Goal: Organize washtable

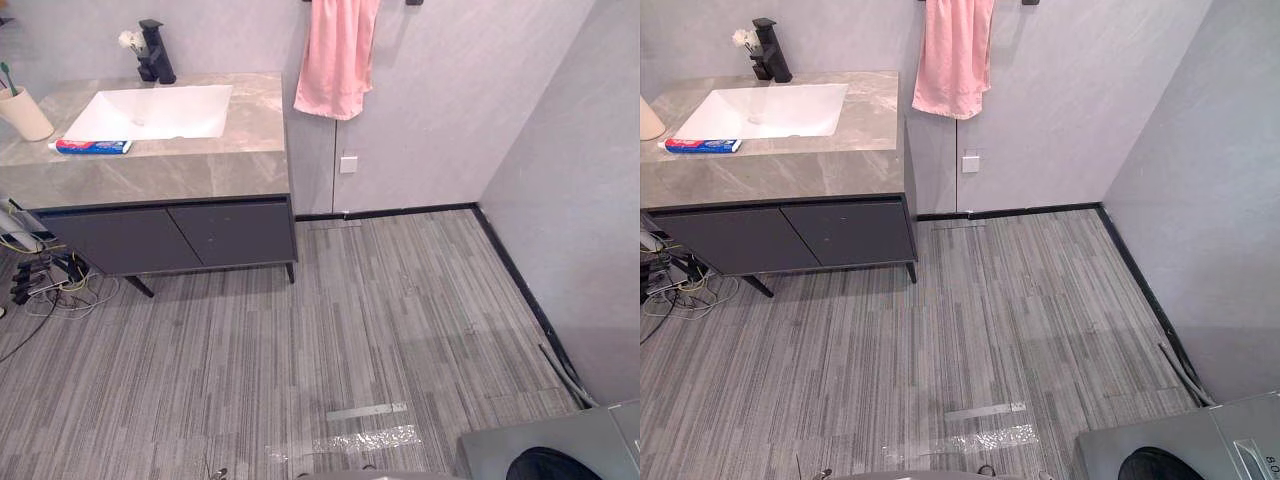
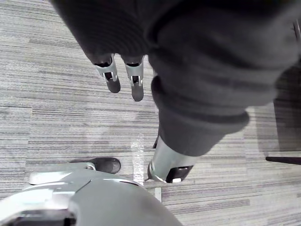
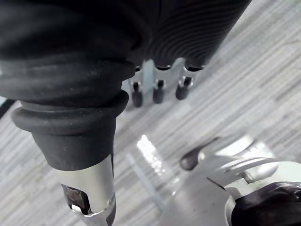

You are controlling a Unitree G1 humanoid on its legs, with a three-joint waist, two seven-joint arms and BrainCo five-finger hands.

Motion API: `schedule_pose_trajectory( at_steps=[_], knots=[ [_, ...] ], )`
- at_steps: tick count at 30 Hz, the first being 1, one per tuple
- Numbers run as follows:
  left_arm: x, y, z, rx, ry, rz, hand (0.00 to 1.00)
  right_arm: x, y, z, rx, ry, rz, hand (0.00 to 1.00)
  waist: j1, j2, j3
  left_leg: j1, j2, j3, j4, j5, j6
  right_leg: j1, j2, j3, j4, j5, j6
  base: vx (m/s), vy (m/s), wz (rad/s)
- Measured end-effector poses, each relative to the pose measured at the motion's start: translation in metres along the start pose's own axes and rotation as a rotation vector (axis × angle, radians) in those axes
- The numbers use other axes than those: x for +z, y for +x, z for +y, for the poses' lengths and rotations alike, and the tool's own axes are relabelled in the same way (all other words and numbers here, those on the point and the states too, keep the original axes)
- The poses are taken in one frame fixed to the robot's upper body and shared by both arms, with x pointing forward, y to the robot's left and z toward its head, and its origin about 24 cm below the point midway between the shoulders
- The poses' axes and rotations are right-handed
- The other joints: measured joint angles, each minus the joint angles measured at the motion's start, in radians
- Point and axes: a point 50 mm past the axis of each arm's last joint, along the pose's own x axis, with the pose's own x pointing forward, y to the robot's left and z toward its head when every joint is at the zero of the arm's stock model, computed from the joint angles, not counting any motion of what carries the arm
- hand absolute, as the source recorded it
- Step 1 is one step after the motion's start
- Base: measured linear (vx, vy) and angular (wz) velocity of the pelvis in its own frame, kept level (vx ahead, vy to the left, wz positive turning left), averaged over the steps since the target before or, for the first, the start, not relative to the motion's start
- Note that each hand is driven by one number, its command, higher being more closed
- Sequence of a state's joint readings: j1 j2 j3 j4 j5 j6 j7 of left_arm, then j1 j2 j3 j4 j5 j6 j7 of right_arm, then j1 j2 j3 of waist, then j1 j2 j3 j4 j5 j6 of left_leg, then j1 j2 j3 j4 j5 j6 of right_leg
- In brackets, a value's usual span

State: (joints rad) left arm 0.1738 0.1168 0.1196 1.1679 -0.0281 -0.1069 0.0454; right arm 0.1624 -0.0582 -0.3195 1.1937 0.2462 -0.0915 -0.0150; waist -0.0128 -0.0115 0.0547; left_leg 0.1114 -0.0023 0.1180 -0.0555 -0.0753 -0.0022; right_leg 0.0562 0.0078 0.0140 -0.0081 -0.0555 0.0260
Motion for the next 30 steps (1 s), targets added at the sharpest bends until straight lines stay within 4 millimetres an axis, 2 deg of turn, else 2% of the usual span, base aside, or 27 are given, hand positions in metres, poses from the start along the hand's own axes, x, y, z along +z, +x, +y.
schedule_pose_trajectory(
  at_steps=[4, 23, 30],
  knots=[
    [0.001, 0.000, 0.001, 0.001, 0.000, -0.003, 0.00, 0.000, 0.000, 0.001, 0.002, 0.001, -0.002, 0.00, 0.000, -0.003, 0.003, 0.000, -0.001, 0.002, 0.000, 0.000, 0.001, 0.013, -0.002, -0.001, -0.029, 0.020, -0.005, -0.06, -0.021, -0.01],
    [0.002, 0.000, 0.000, -0.001, 0.020, -0.014, 0.00, 0.002, 0.000, 0.002, 0.004, -0.007, -0.015, 0.00, 0.000, -0.004, 0.003, 0.019, 0.004, 0.021, -0.035, 0.019, -0.005, 0.023, 0.007, -0.003, -0.048, 0.026, -0.013, 0.00, -0.028, -0.01],
    [0.017, 0.004, -0.002, 0.009, 0.030, -0.051, 0.00, 0.024, 0.003, 0.017, 0.039, 0.009, -0.092, 0.00, 0.001, -0.005, 0.003, 0.026, 0.005, 0.036, -0.033, 0.018, -0.005, 0.020, 0.008, 0.020, -0.046, 0.032, -0.014, -0.04, -0.034, -0.07]
  ],
)
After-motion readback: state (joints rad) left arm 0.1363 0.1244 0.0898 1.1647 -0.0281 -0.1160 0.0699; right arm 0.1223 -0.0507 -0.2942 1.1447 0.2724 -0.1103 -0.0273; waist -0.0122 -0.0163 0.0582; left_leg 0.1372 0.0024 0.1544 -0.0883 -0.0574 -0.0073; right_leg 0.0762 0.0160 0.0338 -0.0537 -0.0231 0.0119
